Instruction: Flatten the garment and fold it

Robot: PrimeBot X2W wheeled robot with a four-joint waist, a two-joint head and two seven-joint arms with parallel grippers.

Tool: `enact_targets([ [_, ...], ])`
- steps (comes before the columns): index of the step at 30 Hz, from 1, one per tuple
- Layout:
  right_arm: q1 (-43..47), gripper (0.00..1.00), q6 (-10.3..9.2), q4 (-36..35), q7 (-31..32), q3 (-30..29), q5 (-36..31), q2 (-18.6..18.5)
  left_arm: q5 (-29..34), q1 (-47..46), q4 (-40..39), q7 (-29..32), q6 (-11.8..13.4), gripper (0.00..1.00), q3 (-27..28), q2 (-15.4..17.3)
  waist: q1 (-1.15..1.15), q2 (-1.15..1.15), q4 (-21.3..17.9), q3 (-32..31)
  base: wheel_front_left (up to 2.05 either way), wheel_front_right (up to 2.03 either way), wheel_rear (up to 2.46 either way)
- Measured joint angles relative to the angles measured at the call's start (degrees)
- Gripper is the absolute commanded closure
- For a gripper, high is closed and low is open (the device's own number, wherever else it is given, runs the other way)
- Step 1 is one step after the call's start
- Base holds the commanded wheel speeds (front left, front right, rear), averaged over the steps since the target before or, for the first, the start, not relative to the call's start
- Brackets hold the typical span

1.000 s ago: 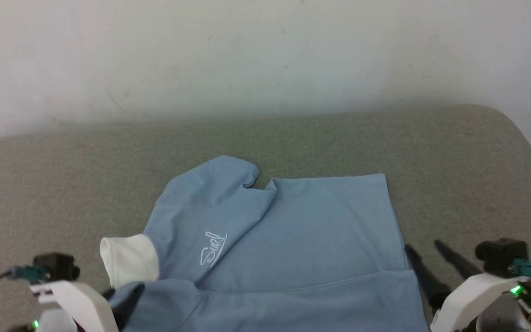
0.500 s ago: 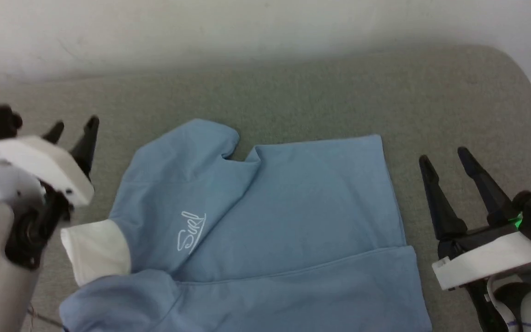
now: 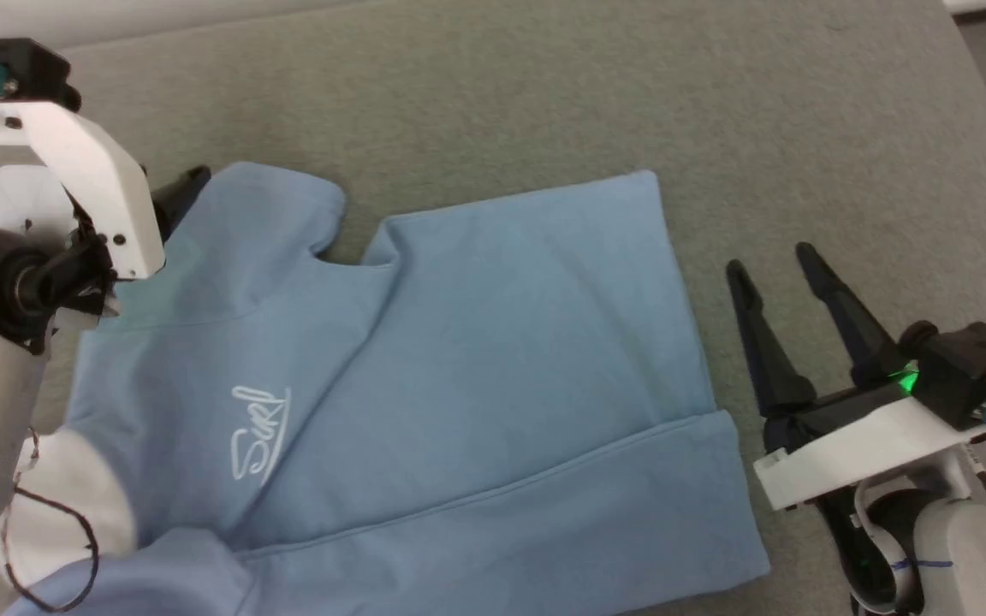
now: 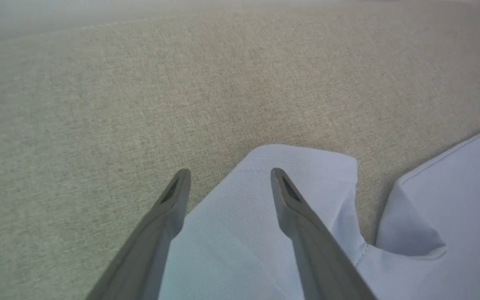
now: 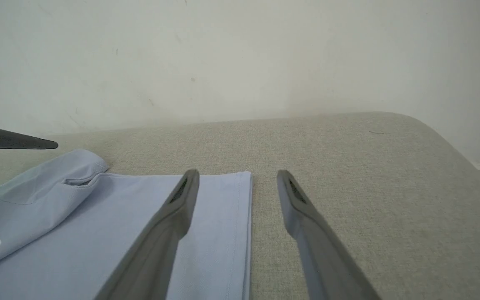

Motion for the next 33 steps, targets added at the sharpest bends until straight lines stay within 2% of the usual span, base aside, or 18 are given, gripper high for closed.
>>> enact_targets([
  [10,-1.2,0.0,0.0,2.2,-0.3,1.8,1.8,0.5,0.4,-4.3,3.7,10.4,-2.4,0.0,-4.1,2.7,-0.03,0.0,-4.3,4.1,0.0,0.0,0.0],
  [11,-1.2,0.0,0.0,2.3,-0.3,1.8,1.9,0.5,0.4,-4.8,3.8,11.2,-2.4,0.35,-4.2,2.9,-0.03,0.0,-4.6,4.4,0.0,0.0,0.0],
  [12,-1.3,0.0,0.0,2.5,-0.3,1.7,2.1,0.5,0.4,-5.1,3.9,12.2,-2.4,0.61,-4.4,3.0,-0.03,0.0,-4.8,4.6,0.0,0.0,0.0],
  [13,-1.3,0.0,0.0,2.6,-0.2,1.5,2.3,0.5,0.3,-5.4,4.0,13.1,-2.5,1.0,-4.5,3.2,-0.03,0.0,-5.0,4.7,0.0,0.0,0.0],
  [17,-3.0,0.0,0.0,3.2,1.1,0.6,3.3,0.1,0.0,-5.8,4.2,14.2,-2.5,1.0,-5.0,3.2,-0.02,0.0,-5.2,4.6,0.0,0.0,0.0],
  [21,-6.6,0.0,0.0,6.7,5.6,0.3,6.3,-1.1,0.4,-5.7,4.3,13.4,-2.4,1.0,-5.7,3.0,-0.01,0.0,-4.6,3.8,0.0,0.0,0.0],
  [27,-18.6,0.0,0.0,18.1,16.0,2.4,14.2,-2.4,0.3,-5.0,4.2,9.5,-2.9,1.0,-5.3,1.5,-0.01,0.0,-2.6,2.9,0.0,0.0,0.0],
  [33,-30.9,0.0,0.0,32.5,25.7,4.7,17.1,-4.6,0.3,-5.2,2.2,5.3,-4.0,1.0,-5.1,-0.1,-0.01,0.0,0.7,2.6,0.0,0.0,0.0],
])
